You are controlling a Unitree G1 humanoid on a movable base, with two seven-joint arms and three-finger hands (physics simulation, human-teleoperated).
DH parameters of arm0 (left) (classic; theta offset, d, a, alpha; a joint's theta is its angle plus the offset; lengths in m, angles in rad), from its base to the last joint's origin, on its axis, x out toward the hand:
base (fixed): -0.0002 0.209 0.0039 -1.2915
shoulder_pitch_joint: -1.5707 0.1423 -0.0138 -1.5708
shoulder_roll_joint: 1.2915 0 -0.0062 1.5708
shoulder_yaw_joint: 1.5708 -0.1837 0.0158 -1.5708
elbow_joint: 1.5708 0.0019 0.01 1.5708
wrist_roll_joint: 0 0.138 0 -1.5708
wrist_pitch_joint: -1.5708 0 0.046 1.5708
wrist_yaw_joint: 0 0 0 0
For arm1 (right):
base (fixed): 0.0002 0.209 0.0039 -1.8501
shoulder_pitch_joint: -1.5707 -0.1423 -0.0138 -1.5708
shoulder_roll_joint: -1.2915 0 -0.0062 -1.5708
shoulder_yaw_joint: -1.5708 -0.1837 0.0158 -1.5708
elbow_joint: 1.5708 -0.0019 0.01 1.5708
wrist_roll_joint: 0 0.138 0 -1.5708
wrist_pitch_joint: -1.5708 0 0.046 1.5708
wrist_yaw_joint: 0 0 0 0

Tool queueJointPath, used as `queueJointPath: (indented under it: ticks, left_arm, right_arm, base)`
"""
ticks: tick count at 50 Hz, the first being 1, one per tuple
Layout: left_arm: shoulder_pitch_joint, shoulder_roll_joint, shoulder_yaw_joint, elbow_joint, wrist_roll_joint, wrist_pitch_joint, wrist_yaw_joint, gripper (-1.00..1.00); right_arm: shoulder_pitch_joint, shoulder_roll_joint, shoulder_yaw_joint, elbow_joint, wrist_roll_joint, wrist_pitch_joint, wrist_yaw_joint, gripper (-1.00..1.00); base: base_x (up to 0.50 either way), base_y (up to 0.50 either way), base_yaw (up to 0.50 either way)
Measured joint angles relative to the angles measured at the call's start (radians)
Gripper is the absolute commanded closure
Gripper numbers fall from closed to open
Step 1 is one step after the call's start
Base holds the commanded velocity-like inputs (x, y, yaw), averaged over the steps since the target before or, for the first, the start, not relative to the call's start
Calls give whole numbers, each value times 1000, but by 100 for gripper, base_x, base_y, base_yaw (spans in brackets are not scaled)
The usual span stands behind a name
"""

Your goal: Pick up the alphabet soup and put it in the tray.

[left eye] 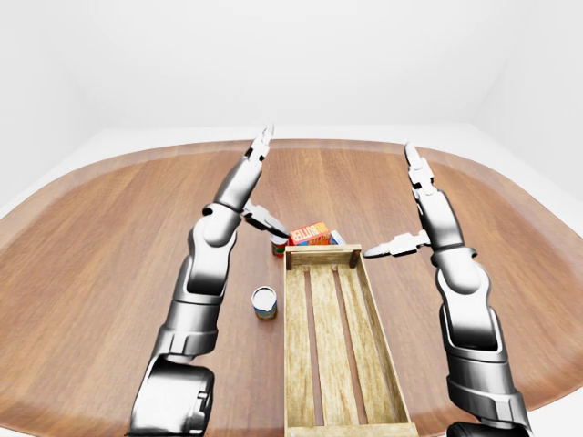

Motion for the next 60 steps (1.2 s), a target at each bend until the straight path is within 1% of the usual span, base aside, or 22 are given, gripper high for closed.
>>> queueJointPath:
  ticks: [5, 11, 19, 28, 34, 45, 53, 60]
  left_arm:
    - [-96, 8, -13, 147, 95, 0, -56, -100]
    - [-174, 12, -22, 287, 195, 0, -111, -100]
    - [-226, 20, -29, 411, 307, 0, -164, -100]
    - [-255, 33, -29, 513, 397, 0, -190, -100]
    - [-281, 38, -32, 582, 441, 0, -192, -100]
    - [-316, 48, -43, 713, 513, 0, -167, -100]
    - [-281, 42, -51, 742, 560, 0, -153, -100]
    - [-262, 24, -58, 804, 579, 0, -115, -100]
  right_arm:
    - [0, -1, -1, 3, 1, 0, 1, -99]
    - [1, -1, -3, 6, 4, 0, 2, -99]
    - [2, -2, -4, 10, 8, 0, 3, -98]
    - [2, -3, -5, 17, 11, 0, 2, -99]
    - [2, -2, -5, 22, 13, 0, 1, -99]
    - [4, 1, -2, 33, 16, 0, -3, -99]
    - [7, 4, 0, 39, 19, 0, -8, -99]
    - [7, 5, 1, 42, 21, 0, -12, -99]
  base:
    - [0, 0, 0]
    - [0, 0, 0]
    - [0, 0, 0]
    - [0, 0, 0]
    - [0, 0, 0]
    - [0, 0, 0]
    - [0, 0, 0]
    - [0, 0, 0]
